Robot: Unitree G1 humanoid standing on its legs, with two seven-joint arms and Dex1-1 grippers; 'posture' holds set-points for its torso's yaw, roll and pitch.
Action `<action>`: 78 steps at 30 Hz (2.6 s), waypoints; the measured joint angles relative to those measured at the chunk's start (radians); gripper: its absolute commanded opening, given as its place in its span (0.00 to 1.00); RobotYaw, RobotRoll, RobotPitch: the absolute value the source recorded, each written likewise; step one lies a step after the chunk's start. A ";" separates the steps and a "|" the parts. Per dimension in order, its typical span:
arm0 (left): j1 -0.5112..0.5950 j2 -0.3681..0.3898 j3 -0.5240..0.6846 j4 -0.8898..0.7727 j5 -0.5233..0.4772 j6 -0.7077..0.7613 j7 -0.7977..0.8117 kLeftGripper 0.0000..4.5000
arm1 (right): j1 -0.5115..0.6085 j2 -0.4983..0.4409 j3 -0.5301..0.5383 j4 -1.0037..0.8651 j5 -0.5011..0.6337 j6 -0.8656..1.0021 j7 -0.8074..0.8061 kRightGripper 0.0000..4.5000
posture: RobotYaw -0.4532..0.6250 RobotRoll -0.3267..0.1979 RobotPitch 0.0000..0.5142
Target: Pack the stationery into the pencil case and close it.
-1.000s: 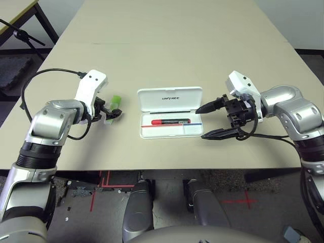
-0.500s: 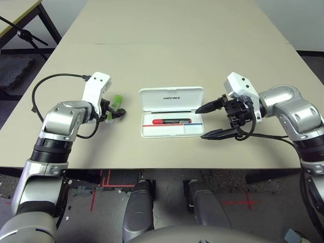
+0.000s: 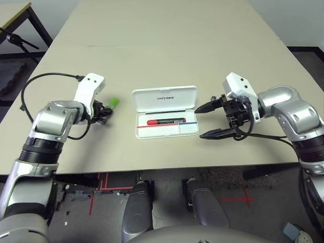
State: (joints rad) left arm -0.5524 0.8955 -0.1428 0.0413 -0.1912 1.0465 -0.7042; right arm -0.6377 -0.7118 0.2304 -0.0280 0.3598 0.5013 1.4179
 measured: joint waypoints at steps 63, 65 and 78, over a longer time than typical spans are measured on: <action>-0.166 -0.153 -0.376 -0.324 0.069 -0.264 -0.419 0.24 | 0.028 -0.018 0.032 0.038 -0.051 -0.037 -0.018 1.00 | 0.36 0.62 0.40; -0.157 -0.153 -0.379 -0.328 0.069 -0.263 -0.420 0.24 | 0.028 -0.018 0.032 0.038 -0.051 -0.037 -0.019 1.00 | 0.37 0.62 0.40; -0.145 -0.133 -0.377 -0.354 0.063 -0.247 -0.430 1.00 | 0.028 -0.017 0.032 0.038 -0.053 -0.037 -0.020 1.00 | 0.37 0.62 0.41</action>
State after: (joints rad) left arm -0.6969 0.7623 -0.5198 -0.3129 -0.1285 0.7993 -1.1341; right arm -0.6095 -0.7292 0.2621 0.0098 0.3070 0.4638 1.3976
